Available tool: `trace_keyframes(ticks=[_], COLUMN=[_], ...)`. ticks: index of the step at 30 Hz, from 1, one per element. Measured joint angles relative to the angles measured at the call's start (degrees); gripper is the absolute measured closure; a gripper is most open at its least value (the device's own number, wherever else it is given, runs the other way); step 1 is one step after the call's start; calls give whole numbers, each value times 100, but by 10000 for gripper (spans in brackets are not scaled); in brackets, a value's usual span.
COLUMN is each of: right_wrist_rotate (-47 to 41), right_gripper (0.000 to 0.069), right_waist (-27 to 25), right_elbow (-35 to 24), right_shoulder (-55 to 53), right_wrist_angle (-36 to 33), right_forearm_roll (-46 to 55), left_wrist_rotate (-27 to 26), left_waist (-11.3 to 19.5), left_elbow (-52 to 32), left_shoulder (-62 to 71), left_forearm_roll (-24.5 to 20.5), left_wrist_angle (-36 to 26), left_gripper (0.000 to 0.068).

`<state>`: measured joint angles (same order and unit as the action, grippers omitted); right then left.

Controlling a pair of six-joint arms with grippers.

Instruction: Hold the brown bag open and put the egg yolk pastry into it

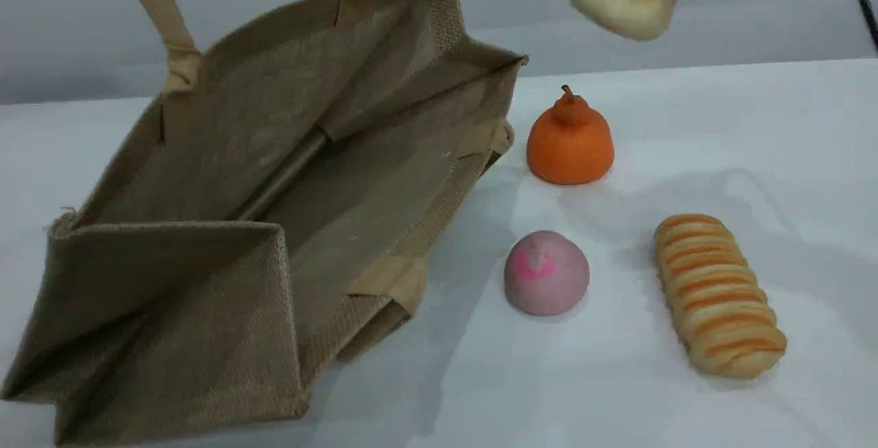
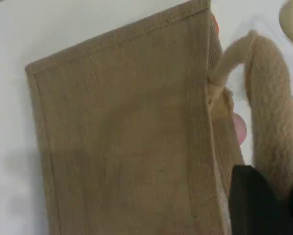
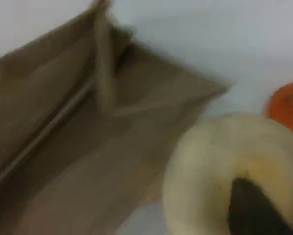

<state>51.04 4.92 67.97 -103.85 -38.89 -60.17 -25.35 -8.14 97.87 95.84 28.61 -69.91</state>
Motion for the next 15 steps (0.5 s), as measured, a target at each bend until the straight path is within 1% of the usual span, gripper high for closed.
trace_keyframes(ticks=[1,3,5,7,12,15], right_wrist_rotate=[-11,6,26,55,140,293], right_gripper=[659,659,659,659,659,659], right_waist=[129,350,666,1011,1794,2218], right_elbow=[-138,-359,-658,-813,-827,-827], right_shoulder=[90,264,425,473,461,391], right_wrist_angle=[-143,-157,17,227,589,1014], right_forearm_roll=[0,-48,-178,-310,-648,-896], left_wrist_rotate=[0,0,0,5,5,5], left_waist=[0,0,0,0,0,0], left_elbow=[0,0,0,0,0,0], left_shoulder=[0,0,0,0,0,0], left_forearm_roll=[0,-6,-6,-6,-12,-12], left_wrist_angle=[0,0,0,0,0,0], left_gripper=[598,598,598,598,598,598])
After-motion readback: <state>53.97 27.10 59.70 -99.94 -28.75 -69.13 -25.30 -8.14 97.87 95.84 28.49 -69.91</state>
